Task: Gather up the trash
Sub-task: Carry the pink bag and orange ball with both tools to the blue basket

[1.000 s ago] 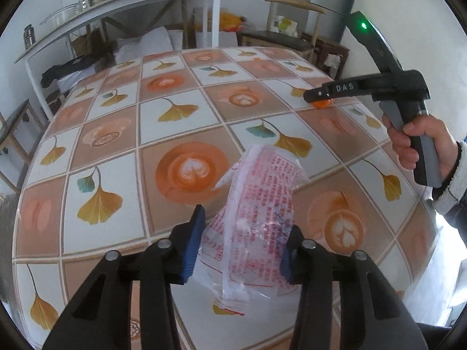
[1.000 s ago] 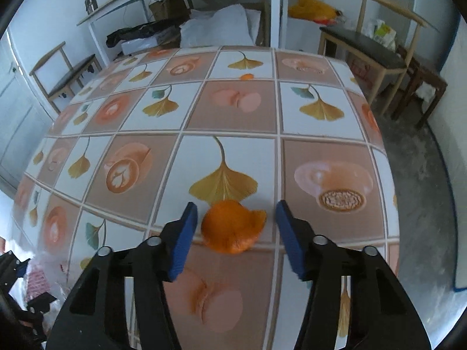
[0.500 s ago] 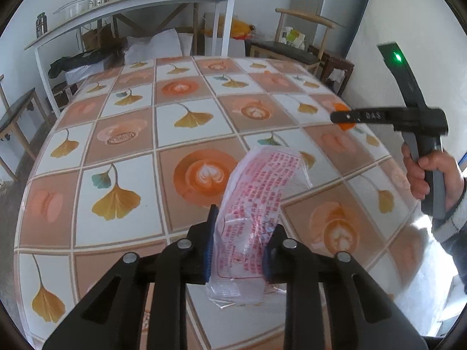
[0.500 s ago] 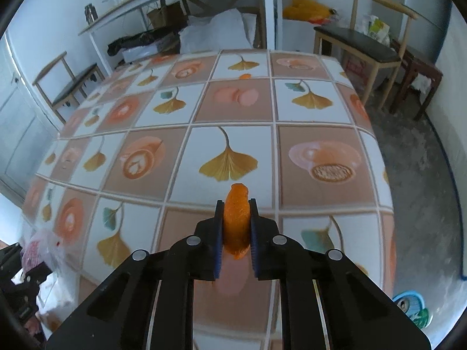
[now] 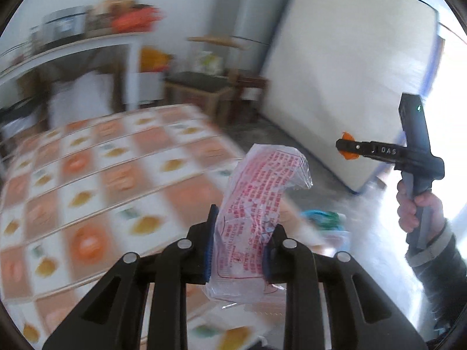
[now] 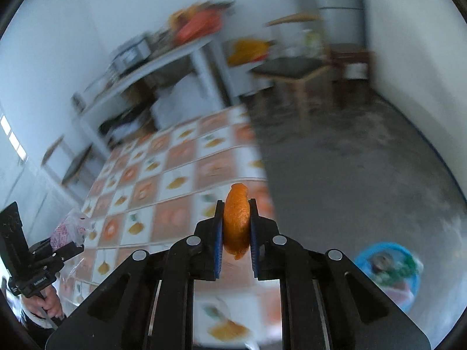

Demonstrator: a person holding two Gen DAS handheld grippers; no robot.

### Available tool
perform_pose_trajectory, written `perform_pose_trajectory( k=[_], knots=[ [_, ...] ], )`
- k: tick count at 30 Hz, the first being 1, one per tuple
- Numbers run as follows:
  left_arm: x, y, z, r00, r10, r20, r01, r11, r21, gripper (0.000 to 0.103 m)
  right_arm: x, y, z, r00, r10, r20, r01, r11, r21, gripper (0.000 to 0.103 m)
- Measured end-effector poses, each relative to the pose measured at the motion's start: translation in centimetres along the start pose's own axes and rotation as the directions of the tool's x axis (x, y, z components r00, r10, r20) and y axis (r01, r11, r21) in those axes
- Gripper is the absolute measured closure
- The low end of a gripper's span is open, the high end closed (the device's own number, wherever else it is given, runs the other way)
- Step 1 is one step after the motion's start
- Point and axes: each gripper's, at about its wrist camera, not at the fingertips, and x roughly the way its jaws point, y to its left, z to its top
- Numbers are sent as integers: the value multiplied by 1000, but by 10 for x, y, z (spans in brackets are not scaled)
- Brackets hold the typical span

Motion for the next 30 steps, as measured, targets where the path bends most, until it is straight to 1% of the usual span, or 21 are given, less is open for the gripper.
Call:
perform_pose_trajectory(
  k=[3,5,6,8,10,11,12,13,15,17,18,19,21,22,24,25,26,27,28,29,30],
  knots=[
    [26,-47,11,994,-99,-47,101,993,57,80,-40,-56,-22,996,-84,29,81,991,106,89],
    [55,-87,17,977,-184,-110,194,977,88,79,-59,-97,-46,991,-136,15,131,972,194,89],
    [70,-102,18,967,-212,-141,226,970,92,79,-63,-114,-58,988,-155,1,151,961,233,89],
    [101,-133,18,946,-251,-207,274,958,86,79,-66,-146,-83,983,-180,-30,180,932,315,89],
    [143,-162,18,914,-294,-281,318,947,44,79,-66,-177,-107,981,-186,-61,195,894,404,89],
    [167,-177,16,891,-317,-323,340,940,13,79,-64,-193,-122,979,-187,-78,202,870,450,89],
    [188,-189,14,873,-328,-361,348,938,-12,79,-60,-205,-134,977,-190,-95,212,849,484,89],
    [204,-199,12,863,-323,-388,340,940,-25,79,-56,-218,-147,976,-188,-113,220,828,517,89],
    [248,-223,4,835,-313,-452,331,943,-40,78,-47,-238,-170,975,-169,-146,223,784,580,89],
    [282,-238,-4,810,-307,-499,319,946,-63,77,-37,-255,-189,973,-154,-172,229,745,626,89],
    [301,-246,-9,790,-311,-529,318,945,-81,77,-28,-264,-201,971,-143,-190,234,720,653,89],
    [320,-252,-14,776,-302,-553,302,949,-95,77,-23,-270,-207,971,-132,-201,234,707,668,89],
    [356,-263,-24,761,-275,-587,269,958,-100,77,-14,-279,-218,970,-113,-216,234,682,693,88],
    [369,-265,-26,758,-269,-594,261,960,-101,76,-9,-282,-222,970,-107,-219,232,672,703,88],
    [390,-270,-31,762,-257,-594,244,964,-104,73,-1,-290,-226,971,-105,-213,229,653,722,88],
    [403,-273,-34,770,-251,-587,233,967,-107,70,2,-295,-227,972,-104,-210,227,644,731,88],
    [408,-273,-36,773,-251,-583,231,967,-109,62,4,-300,-230,974,-100,-205,221,637,739,88],
    [418,-274,-39,780,-250,-573,226,967,-115,59,7,-307,-232,975,-98,-199,216,632,745,88],
    [424,-276,-44,783,-252,-569,224,967,-121,54,12,-309,-233,975,-98,-197,214,628,748,87],
    [427,-273,-49,780,-255,-571,223,966,-127,51,19,-312,-234,975,-98,-200,217,621,753,87],
    [437,-271,-54,770,-262,-581,220,965,-144,50,22,-315,-235,975,-94,-200,215,614,760,87]
  ],
)
